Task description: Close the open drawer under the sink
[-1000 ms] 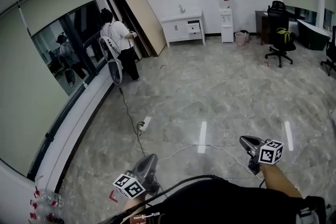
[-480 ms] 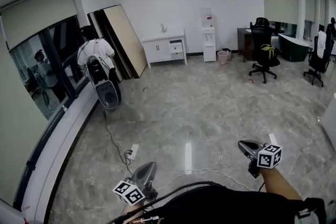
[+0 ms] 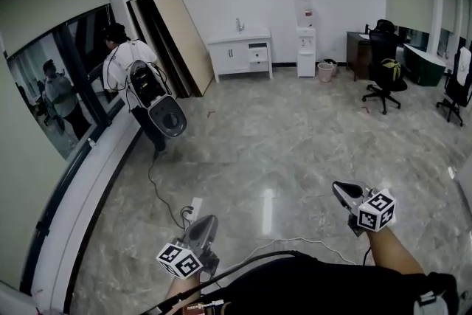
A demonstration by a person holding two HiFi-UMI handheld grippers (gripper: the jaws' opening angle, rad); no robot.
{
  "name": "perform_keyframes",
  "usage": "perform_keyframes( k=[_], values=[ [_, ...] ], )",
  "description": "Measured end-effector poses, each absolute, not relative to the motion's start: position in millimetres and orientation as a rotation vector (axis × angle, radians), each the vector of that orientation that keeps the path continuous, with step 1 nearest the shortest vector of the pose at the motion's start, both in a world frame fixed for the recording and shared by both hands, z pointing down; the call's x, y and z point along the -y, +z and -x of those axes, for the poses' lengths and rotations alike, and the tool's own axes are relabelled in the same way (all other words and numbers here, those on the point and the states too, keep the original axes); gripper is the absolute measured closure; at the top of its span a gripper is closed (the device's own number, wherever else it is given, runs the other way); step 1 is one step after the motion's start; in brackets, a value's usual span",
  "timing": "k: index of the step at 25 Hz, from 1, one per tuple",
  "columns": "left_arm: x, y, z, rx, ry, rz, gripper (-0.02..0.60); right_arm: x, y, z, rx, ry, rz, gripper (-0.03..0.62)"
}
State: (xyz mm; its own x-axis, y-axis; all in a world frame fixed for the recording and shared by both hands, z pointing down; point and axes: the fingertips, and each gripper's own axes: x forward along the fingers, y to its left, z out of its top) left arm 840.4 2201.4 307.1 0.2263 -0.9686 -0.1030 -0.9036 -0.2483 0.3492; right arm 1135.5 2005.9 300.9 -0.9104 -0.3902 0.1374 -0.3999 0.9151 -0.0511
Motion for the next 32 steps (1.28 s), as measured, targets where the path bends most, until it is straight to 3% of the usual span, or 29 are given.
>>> perform_keyframes(
  k=[13,21,32],
  values=[
    [-2055.4,296.3,-793.5,2.027,-0.488,-2.084,0.581,-1822.1,295.1,-1030.7,2.997,0.057,-0.206,0.592],
    [-1926.0,285.2,-828.8,2.042,-0.448,-2.067,0.581,-1705.8,290.7,-1023.9,3.03,0.078,0.002,0.592],
    [-1762.3,296.0,-825.4,1.863,-0.398,-2.158,0.581,-1589.9,344.1,-1073.4,2.931,0.195,-0.236,0.592]
  ],
)
